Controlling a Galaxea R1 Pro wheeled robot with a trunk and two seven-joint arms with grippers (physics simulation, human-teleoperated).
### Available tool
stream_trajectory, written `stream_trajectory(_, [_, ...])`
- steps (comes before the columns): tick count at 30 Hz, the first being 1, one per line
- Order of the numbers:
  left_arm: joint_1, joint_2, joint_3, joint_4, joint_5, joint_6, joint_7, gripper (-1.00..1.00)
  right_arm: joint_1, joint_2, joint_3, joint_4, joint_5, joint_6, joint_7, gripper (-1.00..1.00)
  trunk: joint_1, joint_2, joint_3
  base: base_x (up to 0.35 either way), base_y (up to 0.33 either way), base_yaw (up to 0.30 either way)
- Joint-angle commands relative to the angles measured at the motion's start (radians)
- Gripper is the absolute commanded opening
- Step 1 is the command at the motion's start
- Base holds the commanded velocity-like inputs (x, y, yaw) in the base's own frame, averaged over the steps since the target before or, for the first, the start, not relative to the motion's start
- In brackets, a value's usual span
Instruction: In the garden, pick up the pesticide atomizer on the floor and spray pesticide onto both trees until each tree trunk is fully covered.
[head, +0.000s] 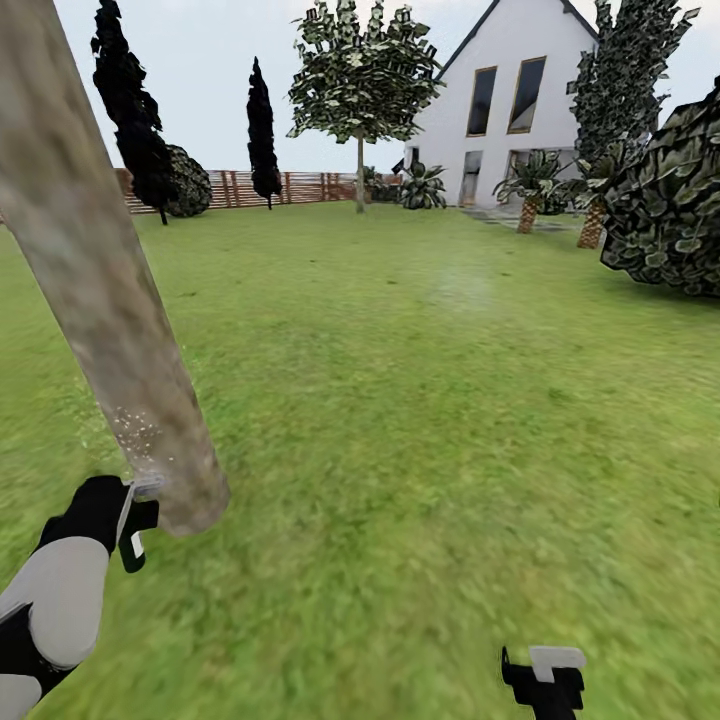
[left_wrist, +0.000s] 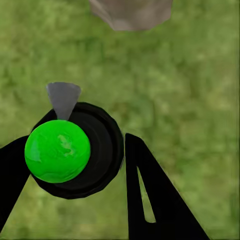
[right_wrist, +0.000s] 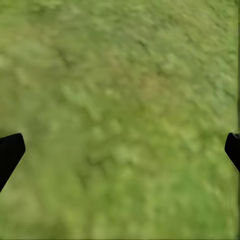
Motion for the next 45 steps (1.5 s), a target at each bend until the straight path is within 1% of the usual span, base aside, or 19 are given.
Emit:
stream_trajectory(1, [0.006, 0.0, 0.0, -0.002, 0.004, 0.0, 0.0, -1.0, 0.0, 0.0, 0.0, 0.0, 0.0, 0.0, 0.0, 1.0, 0.0, 0.0, 0.0, 0.097, -0.276, 0.002])
stream_trajectory(7, [0.011, -0.003, -0.001, -0.003, 0.006, 0.001, 0.0, -1.0, 0.0, 0.0, 0.0, 0.0, 0.0, 0.0, 0.0, 1.0, 0.0, 0.0, 0.0, 0.097, -0.276, 0.048])
stream_trajectory(10, [0.01, -0.002, 0.006, -0.006, 0.006, 0.001, 0.0, -1.0, 0.0, 0.0, 0.0, 0.0, 0.0, 0.0, 0.0, 1.0, 0.0, 0.0, 0.0, 0.107, -0.276, 0.25])
stream_trajectory(16, [0.006, -0.007, 0.004, -0.006, 0.007, 0.003, -0.001, -1.0, 0.0, 0.0, 0.0, 0.0, 0.0, 0.0, 0.0, 1.0, 0.0, 0.0, 0.0, 0.138, -0.272, 0.269])
stream_trajectory(22, [-0.008, -0.008, 0.002, -0.007, 0.006, 0.006, -0.009, -1.0, 0.0, 0.0, 0.0, 0.0, 0.0, 0.0, -0.001, 1.0, 0.0, 0.0, 0.0, 0.204, -0.231, 0.035])
stream_trajectory(24, [-0.086, -0.005, 0.001, -0.008, 0.001, 0.019, -0.01, -1.0, 0.0, 0.0, -0.001, 0.0, 0.0, 0.0, -0.001, 1.0, 0.0, 0.0, 0.0, 0.109, -0.086, 0.203])
stream_trajectory(25, [-0.117, -0.001, 0.0, -0.009, -0.001, 0.032, -0.01, -1.0, 0.0, 0.0, -0.001, 0.0, 0.0, 0.0, -0.001, 1.0, 0.0, 0.0, 0.0, 0.022, -0.017, 0.262])
stream_trajectory(27, [-0.173, 0.01, -0.004, -0.025, -0.002, 0.1, -0.011, -1.0, 0.0, 0.0, -0.001, 0.0, 0.0, 0.0, -0.001, 1.0, 0.0, 0.0, 0.0, 0.009, -0.007, 0.271])
stream_trajectory(28, [-0.199, 0.018, -0.005, -0.034, -0.003, 0.128, -0.012, -1.0, 0.0, 0.0, 0.0, 0.0, 0.0, 0.0, -0.001, 1.0, 0.0, 0.0, 0.0, 0.003, -0.002, 0.274])
stream_trajectory(29, [-0.238, 0.036, -0.006, -0.04, -0.003, 0.151, -0.013, -1.0, 0.0, 0.0, -0.001, 0.0, 0.0, 0.0, -0.001, 1.0, 0.0, 0.0, 0.0, 0.001, -0.001, 0.276])
stream_trajectory(31, [-0.269, 0.051, -0.007, -0.043, -0.004, 0.158, -0.013, -1.0, 0.0, 0.0, 0.0, 0.0, 0.0, 0.0, -0.001, 1.0, 0.0, 0.0, 0.0, 0.0, 0.0, 0.264])
stream_trajectory(34, [-0.276, 0.055, -0.007, -0.043, -0.005, 0.159, -0.012, -1.0, 0.0, 0.0, -0.001, 0.0, 0.0, 0.0, -0.001, 1.0, 0.0, 0.0, 0.0, 0.0, 0.0, 0.076])
stream_trajectory(37, [-0.27, 0.056, -0.008, -0.043, -0.006, 0.159, -0.011, -1.0, 0.0, 0.0, -0.001, 0.0, 0.001, 0.0, 0.0, 1.0, 0.0, 0.0, 0.0, 0.096, -0.081, 0.005])
stream_trajectory(45, [-0.258, 0.056, -0.013, -0.042, -0.009, 0.158, -0.004, -1.0, 0.0, -0.001, -0.001, -0.001, 0.0, 0.0, -0.001, 1.0, 0.0, 0.0, 0.0, 0.045, -0.25, 0.0])
